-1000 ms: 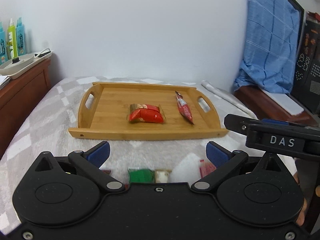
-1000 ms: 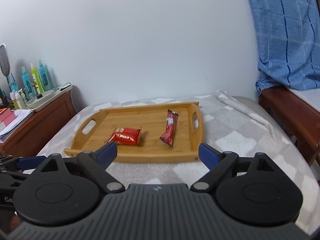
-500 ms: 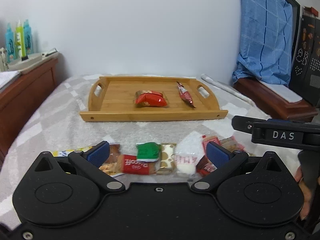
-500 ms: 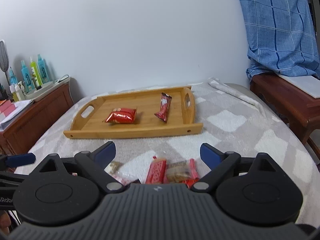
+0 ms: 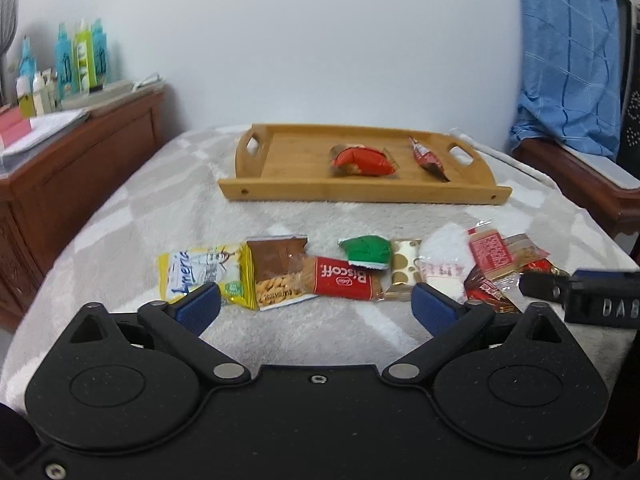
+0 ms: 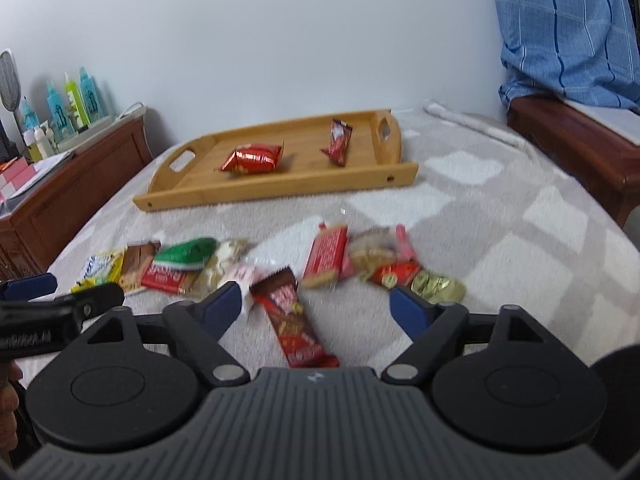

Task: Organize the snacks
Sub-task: 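Move both tools back over the remaining snack packets, then grasp the red Biscoff cookie with the left tool while the right tool grasps a brown chocolate bar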

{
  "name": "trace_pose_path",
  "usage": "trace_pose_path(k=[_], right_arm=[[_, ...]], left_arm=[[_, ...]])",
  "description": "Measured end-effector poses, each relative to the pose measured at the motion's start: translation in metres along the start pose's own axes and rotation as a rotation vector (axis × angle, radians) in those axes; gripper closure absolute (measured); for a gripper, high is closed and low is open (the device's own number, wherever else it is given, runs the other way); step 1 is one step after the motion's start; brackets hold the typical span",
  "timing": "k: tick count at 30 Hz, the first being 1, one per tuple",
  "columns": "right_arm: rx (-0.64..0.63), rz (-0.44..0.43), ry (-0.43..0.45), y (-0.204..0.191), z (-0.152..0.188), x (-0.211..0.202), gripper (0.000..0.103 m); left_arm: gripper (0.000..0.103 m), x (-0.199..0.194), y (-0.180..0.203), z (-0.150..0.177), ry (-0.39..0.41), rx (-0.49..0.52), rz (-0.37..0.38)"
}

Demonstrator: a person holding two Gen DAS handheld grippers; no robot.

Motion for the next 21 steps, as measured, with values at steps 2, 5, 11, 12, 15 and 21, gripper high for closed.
trace_pose_path(k=[2, 5, 11, 12, 15, 21], right_arm=[[-0.003, 0.009, -0.015, 0.0, 0.006, 0.003, 0.023], [-0.013, 0.014, -0.038, 0.0, 0.012, 0.008, 0.025], [-0.08, 0.032, -0.042, -0.006, 0.023, 0.014, 0.028], [-0.087, 0.033, -0.043, -0.007, 0.024, 0.016, 0.028], [-0.103, 0.041, -0.039, -0.008, 0.026, 0.019, 0.033], [-0.107, 0.05, -0.037, -0.007, 0.026, 0.026, 0.042]], left_arm=[[0.017, 0.007, -0.001, 0.0, -0.007, -0.001, 0.031], [0.018, 0.016, 0.004, -0.003, 0.002, 0.014, 0.044], [0.018, 0.046, 0.013, -0.009, -0.02, 0.06, 0.017], [0.018, 0.051, 0.014, -0.009, -0.028, 0.065, 0.015], [0.018, 0.062, 0.018, -0.009, -0.037, 0.095, 0.008], [0.022, 0.075, 0.029, -0.007, -0.044, 0.179, -0.014]])
Point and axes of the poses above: each gripper's, at about its wrist camera, not at the fingertips, and x roughly the way its jaws point, y to its right, z to its underside, the point moved 3 cm from there along x, roughly the way its jaws point, and after that the axes turned 11 degrees about x, right-handed, at the moved point
